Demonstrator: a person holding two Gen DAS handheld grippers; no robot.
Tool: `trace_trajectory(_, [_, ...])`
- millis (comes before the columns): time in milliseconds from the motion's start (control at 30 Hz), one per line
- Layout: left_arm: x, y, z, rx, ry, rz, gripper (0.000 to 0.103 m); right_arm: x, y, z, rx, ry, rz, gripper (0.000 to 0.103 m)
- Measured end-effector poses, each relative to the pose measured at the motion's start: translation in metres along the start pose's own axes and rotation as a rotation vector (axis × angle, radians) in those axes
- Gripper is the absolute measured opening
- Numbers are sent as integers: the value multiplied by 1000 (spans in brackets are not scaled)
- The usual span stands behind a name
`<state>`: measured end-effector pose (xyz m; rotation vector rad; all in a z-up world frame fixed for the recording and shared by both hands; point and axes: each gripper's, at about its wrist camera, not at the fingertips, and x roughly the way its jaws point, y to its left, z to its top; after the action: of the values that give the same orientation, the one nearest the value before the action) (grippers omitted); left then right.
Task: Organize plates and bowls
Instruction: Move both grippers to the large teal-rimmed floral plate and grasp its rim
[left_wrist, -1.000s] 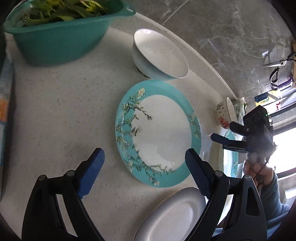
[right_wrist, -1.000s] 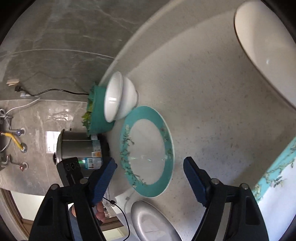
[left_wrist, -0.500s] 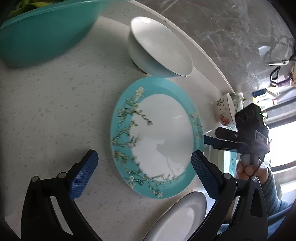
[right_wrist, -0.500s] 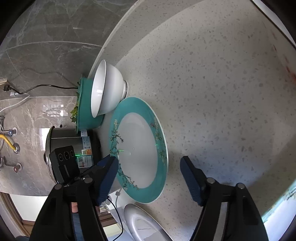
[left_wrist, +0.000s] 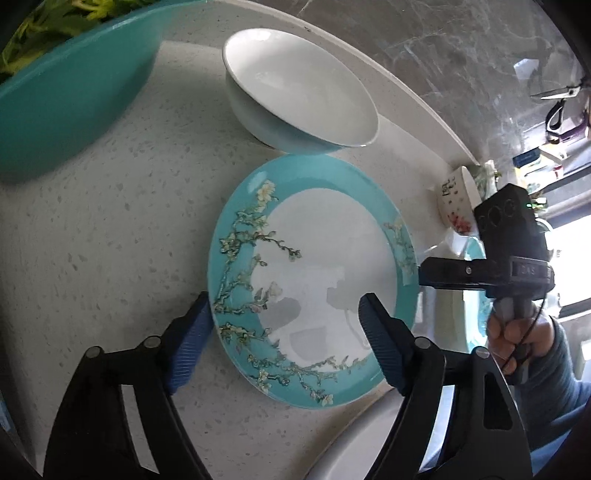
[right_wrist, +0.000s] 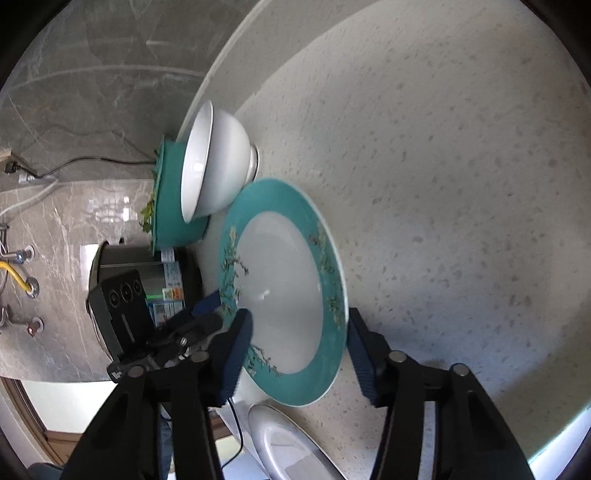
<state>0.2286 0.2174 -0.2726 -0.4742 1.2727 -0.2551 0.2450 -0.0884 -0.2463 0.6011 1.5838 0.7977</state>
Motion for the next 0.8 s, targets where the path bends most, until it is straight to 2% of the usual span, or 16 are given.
trace_trajectory(100, [-3,7,4,-28,-7,-1,59,-1,-1,1,4,0,1,55])
trace_trajectory(167, [-3,11,5,-36,-5,-10,53,-2,-4,1,22,-4,11,55])
trace_trajectory(267, [-5,17,5,-38,-2,27,32,-4,-6,1,40,-16,11,54])
trace_trajectory(300, [-5,19,6,-47,-3,45,23,-4,-4,1,32,-21,1,52])
trace_trajectory(333, [-6,22,6,-55,-5,46,18,-5,-2,1,20,-22,-20,49])
trace_trajectory(433, [-6,29,4,-68,-6,52,14,-6,-1,0,1,-26,-103,21])
trace_trajectory(500, [-6,26,4,-46,-2,81,14,-8,-5,0,12,-33,-129,12])
trace_trajectory(800, [-5,26,2,-39,-3,79,12,-12,-6,-2,4,-61,-162,12])
